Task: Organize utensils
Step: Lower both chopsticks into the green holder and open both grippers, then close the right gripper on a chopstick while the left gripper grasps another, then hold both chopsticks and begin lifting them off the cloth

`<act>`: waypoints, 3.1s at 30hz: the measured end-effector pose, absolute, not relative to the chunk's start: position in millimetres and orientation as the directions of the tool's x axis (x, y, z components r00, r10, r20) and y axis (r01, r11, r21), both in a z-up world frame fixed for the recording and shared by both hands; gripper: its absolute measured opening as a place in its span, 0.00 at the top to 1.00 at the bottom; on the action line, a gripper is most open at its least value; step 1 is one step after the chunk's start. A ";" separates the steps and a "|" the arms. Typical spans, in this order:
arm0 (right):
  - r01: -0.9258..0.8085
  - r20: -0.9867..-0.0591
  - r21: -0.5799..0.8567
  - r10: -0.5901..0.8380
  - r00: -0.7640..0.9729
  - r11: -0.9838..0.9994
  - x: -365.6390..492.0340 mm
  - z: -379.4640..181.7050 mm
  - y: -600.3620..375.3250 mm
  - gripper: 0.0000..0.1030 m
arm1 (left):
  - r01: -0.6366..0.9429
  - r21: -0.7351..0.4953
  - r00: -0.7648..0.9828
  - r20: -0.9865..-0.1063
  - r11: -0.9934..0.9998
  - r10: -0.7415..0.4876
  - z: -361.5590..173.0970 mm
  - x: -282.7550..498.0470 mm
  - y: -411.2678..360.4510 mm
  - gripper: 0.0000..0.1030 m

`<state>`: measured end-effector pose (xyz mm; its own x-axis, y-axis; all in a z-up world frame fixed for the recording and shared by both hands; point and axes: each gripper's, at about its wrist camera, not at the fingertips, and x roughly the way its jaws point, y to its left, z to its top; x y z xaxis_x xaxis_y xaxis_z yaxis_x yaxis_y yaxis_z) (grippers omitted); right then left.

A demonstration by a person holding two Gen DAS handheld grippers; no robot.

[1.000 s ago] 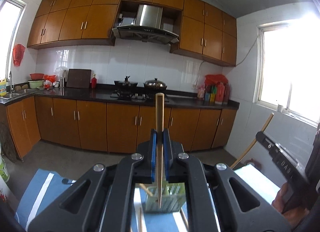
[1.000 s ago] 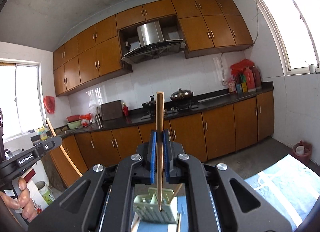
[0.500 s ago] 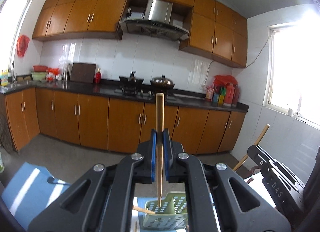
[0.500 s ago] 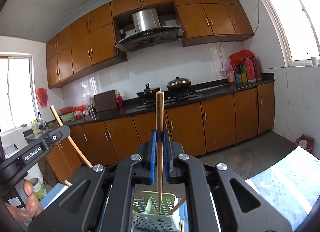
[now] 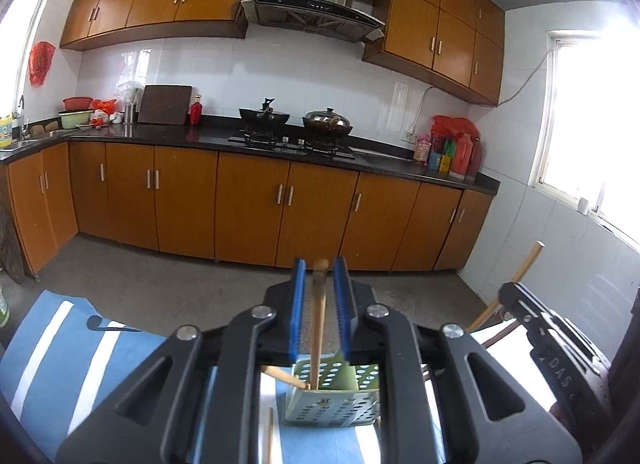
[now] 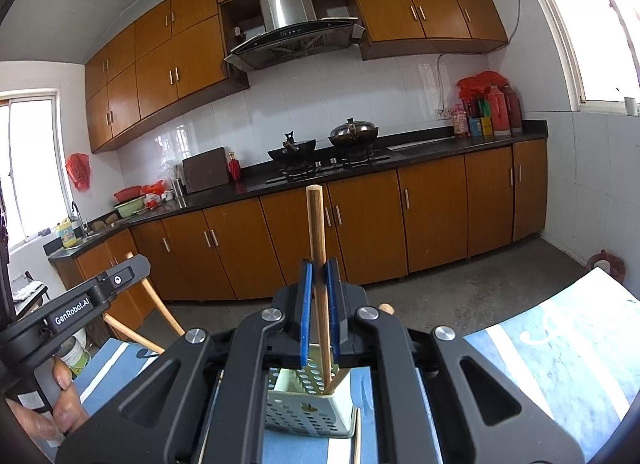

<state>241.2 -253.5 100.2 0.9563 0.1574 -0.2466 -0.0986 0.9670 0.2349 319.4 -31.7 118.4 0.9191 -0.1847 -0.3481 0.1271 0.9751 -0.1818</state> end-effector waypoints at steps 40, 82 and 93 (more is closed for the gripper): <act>0.001 -0.784 0.176 0.140 0.605 0.984 191.6 -102.6 -265.7 0.82 | -0.038 -0.118 0.665 -0.744 0.992 -0.063 -64.8 206.7 56.4 0.68; 0.081 -0.762 0.080 0.008 0.648 0.994 194.4 -105.0 -299.9 0.93 | -0.054 -0.037 0.619 -0.786 0.998 0.004 -104.2 230.5 67.3 0.91; 0.080 -0.761 0.091 0.018 0.648 0.993 195.0 -105.2 -301.2 0.92 | -0.053 -0.051 0.626 -0.780 0.997 -0.007 -104.7 229.8 67.0 0.90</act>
<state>195.0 -301.2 -105.2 0.6484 0.0177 -0.7611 0.0800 0.9926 0.0913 229.8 67.0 -104.7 0.6262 -0.0067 -0.7796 -0.0531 0.9973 -0.0512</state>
